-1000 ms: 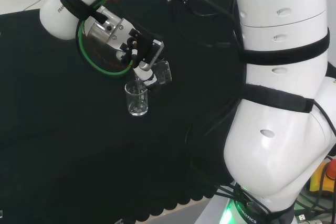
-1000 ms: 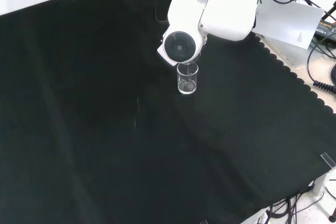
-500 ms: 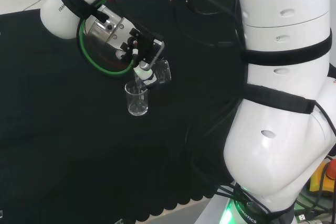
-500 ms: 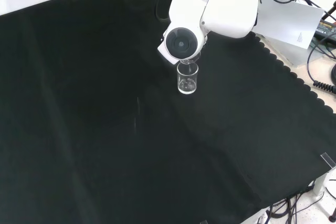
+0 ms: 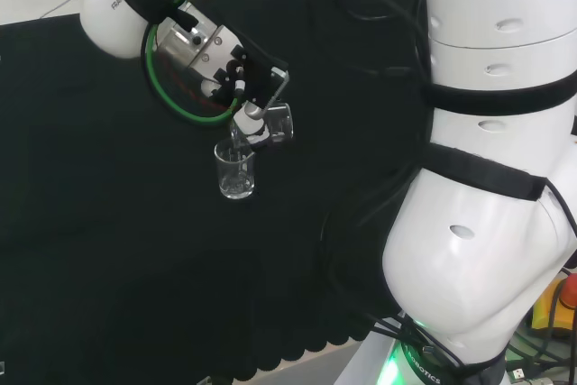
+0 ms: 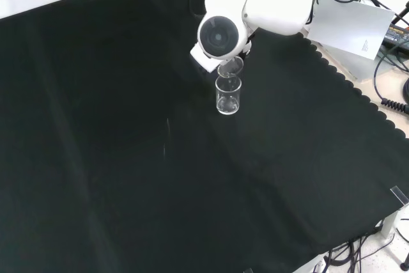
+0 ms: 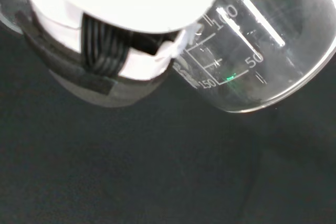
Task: Pour the water from the handheld beaker into the one on the table.
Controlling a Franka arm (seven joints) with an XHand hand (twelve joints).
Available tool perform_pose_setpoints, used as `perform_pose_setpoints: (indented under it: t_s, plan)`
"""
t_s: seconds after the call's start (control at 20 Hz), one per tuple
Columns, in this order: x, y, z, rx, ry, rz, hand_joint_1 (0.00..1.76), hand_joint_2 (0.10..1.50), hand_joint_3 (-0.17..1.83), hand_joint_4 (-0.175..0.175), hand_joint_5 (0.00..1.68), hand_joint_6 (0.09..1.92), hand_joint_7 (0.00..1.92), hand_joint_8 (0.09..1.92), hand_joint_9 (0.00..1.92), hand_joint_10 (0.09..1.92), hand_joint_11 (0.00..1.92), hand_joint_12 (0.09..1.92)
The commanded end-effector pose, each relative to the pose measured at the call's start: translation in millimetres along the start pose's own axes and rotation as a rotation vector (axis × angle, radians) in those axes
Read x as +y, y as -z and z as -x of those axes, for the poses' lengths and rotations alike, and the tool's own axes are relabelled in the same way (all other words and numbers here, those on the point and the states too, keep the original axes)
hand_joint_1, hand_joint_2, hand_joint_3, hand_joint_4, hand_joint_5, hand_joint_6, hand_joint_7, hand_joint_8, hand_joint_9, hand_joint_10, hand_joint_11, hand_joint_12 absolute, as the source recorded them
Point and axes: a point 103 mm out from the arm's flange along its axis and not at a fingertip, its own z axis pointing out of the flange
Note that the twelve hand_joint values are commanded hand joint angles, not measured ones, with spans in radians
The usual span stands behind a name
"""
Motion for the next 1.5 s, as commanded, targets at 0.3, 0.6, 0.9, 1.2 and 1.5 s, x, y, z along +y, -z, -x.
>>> perform_pose_setpoints:
  t_s: [0.3, 0.6, 0.9, 1.2, 1.5]
  plan:
    - [5, -22, 27, 0.292, 0.094, 0.075, 1.43, 0.71, 0.43, -0.175, 1.41, 0.27, 1.37, 0.42, 1.60, 0.09, 1.46, 0.58]
    - [8, -37, 46, 0.440, 0.137, 0.199, 1.43, 0.71, 0.43, -0.175, 1.41, 0.27, 1.37, 0.43, 1.60, 0.09, 1.46, 0.58]
    - [14, -45, 60, 0.527, 0.145, 0.278, 1.43, 0.71, 0.43, -0.175, 1.41, 0.28, 1.36, 0.44, 1.60, 0.09, 1.46, 0.57]
    - [22, -49, 66, 0.634, 0.198, 0.374, 1.43, 0.72, 0.42, -0.175, 1.41, 0.29, 1.35, 0.46, 1.60, 0.09, 1.46, 0.57]
    - [39, -53, 70, 0.711, 0.259, 0.431, 1.44, 0.58, 0.66, -0.175, 1.31, 0.46, 1.43, 0.48, 1.65, 0.09, 1.46, 0.55]
